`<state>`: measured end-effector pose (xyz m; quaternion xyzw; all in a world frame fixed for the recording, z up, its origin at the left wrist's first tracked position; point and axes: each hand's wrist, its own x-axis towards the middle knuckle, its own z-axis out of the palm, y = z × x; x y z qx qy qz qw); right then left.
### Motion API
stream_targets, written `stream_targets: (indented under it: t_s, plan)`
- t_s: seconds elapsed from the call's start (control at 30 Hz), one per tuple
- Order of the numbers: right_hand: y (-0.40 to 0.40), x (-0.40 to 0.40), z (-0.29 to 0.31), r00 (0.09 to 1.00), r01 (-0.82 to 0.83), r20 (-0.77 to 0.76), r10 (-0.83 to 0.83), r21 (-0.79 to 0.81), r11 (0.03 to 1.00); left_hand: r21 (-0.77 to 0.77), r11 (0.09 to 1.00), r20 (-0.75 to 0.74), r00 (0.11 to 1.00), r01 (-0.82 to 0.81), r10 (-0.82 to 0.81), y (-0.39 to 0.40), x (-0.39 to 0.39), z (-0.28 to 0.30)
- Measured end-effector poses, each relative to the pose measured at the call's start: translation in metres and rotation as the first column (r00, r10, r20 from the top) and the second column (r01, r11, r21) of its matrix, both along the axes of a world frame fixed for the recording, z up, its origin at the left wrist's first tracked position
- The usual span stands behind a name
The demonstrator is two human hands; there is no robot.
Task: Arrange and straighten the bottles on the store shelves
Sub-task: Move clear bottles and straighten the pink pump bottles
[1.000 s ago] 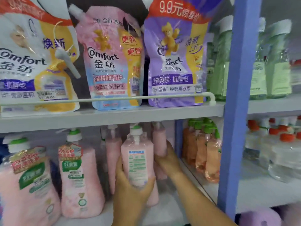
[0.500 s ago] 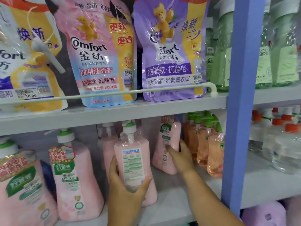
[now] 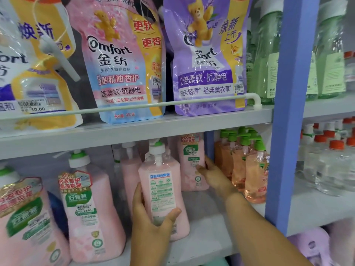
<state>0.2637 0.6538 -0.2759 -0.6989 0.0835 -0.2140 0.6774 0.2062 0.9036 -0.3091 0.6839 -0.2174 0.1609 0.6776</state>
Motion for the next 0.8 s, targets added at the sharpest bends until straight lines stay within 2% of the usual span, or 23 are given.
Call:
stream_targets:
  t_s: [0.13, 0.23, 0.33, 0.4, 0.47, 0.5, 0.57, 0.63, 0.67, 0.77, 0.8]
  plan:
    - [-0.003, -0.001, -0.003, 1.0, 0.005, -0.007, -0.005, 0.084, 0.996, 0.041, 0.998, -0.038, 0.999, 0.04, -0.038, 0.001, 0.0, -0.003]
    - [0.0, -0.004, -0.004, 1.0, 0.025, -0.008, -0.025, 0.11, 0.994, 0.149, 0.982, -0.054, 0.993, 0.113, -0.106, 0.006, 0.005, 0.003]
    - [0.001, -0.015, 0.001, 0.963, 0.26, 0.024, -0.269, 0.191, 0.947, 0.275, 0.936, -0.087, 0.975, 0.219, -0.202, 0.0, 0.005, 0.007]
    - [0.011, -0.038, 0.003, 0.904, 0.396, 0.078, -0.42, 0.22, 0.892, 0.304, 0.942, -0.07, 0.99, 0.141, -0.126, -0.014, 0.001, 0.009]
    - [0.035, -0.074, 0.0, 0.859, 0.447, 0.185, -0.477, 0.182, 0.876, 0.279, 0.96, -0.029, 1.0, -0.002, 0.011, -0.036, -0.008, 0.013]
    - [0.048, -0.091, -0.004, 0.858, 0.456, 0.207, -0.47, 0.115, 0.883, 0.308, 0.949, -0.016, 0.997, -0.071, 0.08, -0.049, -0.014, 0.016]
    - [0.072, -0.115, -0.017, 0.917, 0.37, 0.167, -0.363, -0.012, 0.929, 0.442, 0.88, 0.006, 0.981, -0.177, 0.194, -0.076, -0.031, 0.023]
    - [0.083, -0.123, -0.021, 0.973, 0.224, 0.087, -0.212, -0.166, 0.96, 0.477, 0.852, 0.081, 0.976, -0.215, 0.201, -0.091, -0.046, 0.019]
    - [0.081, -0.122, -0.018, 0.98, 0.194, 0.072, -0.184, -0.17, 0.966, 0.448, 0.864, 0.118, 0.974, -0.228, 0.195, -0.095, -0.052, 0.017]
    - [0.055, -0.107, -0.008, 0.966, 0.259, 0.055, -0.254, -0.126, 0.958, 0.427, 0.904, 0.091, 0.995, 0.007, -0.051, -0.075, -0.046, 0.007]
    - [0.045, -0.102, -0.008, 0.956, 0.295, 0.04, -0.292, -0.125, 0.947, 0.413, 0.91, 0.112, 0.99, 0.031, -0.084, -0.065, -0.04, 0.007]
